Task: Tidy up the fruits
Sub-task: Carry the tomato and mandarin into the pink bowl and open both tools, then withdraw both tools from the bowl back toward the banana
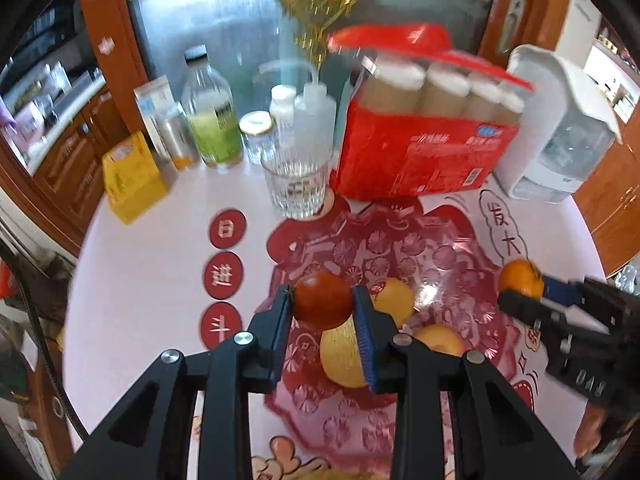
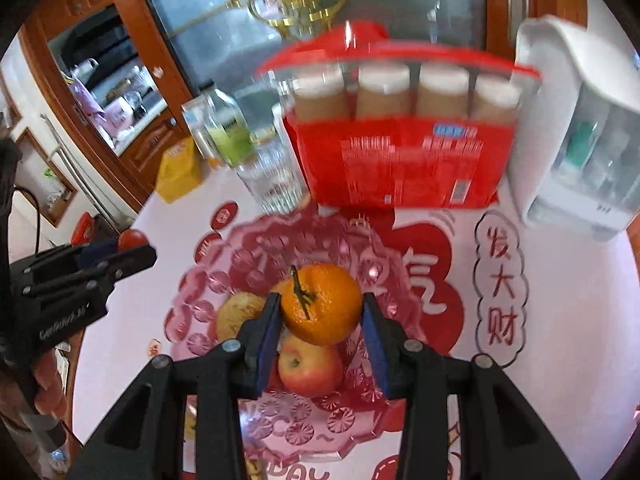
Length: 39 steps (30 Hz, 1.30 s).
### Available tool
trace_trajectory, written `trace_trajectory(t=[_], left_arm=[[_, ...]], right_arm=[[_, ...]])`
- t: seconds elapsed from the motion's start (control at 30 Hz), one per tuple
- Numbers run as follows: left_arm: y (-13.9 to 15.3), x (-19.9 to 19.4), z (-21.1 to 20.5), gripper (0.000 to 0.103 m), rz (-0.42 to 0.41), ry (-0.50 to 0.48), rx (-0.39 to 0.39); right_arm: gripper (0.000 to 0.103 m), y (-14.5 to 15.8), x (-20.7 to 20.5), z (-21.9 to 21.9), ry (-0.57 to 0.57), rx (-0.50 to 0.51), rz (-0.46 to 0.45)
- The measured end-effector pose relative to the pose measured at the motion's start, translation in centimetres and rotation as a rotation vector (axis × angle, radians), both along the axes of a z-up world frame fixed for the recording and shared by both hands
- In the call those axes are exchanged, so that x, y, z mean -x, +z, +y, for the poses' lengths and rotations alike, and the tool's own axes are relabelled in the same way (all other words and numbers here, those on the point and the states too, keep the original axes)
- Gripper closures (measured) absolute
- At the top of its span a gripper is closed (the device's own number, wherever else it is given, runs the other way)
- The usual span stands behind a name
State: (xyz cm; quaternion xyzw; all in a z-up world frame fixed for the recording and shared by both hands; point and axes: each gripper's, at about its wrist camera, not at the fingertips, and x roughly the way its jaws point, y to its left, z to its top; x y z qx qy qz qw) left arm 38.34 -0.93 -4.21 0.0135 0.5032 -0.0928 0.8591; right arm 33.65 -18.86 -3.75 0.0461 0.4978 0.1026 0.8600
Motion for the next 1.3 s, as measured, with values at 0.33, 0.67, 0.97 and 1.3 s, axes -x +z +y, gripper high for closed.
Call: trace_trajectory(t=[0.33,0.67,0.97,1.3], left_arm=[[-6.8,-4.4,-1.9,0.074,0.095,-0.006,0.061],[-9.5,-5.1,-2.5,0.074,0.119,-0.002,0.046],[-9.5,-4.3,-1.9,0.020,0.155,0.030,0.110],[-7.9,-2.5,-1.1,0.020,0.144,0.027,0.085]], right_arm=[[0.063,-6.6,-1.8,0.6,-0.012,0.020,0.109],[0.062,-8.8,-2.3,0.2,-0.022,0.017,0.139],[0.056,-9.0,-2.4,-0.1,-0.051,-0.029,0.147],[0.055,-7.6,-1.3,-0.2,-0.057,-0.040,0.118]])
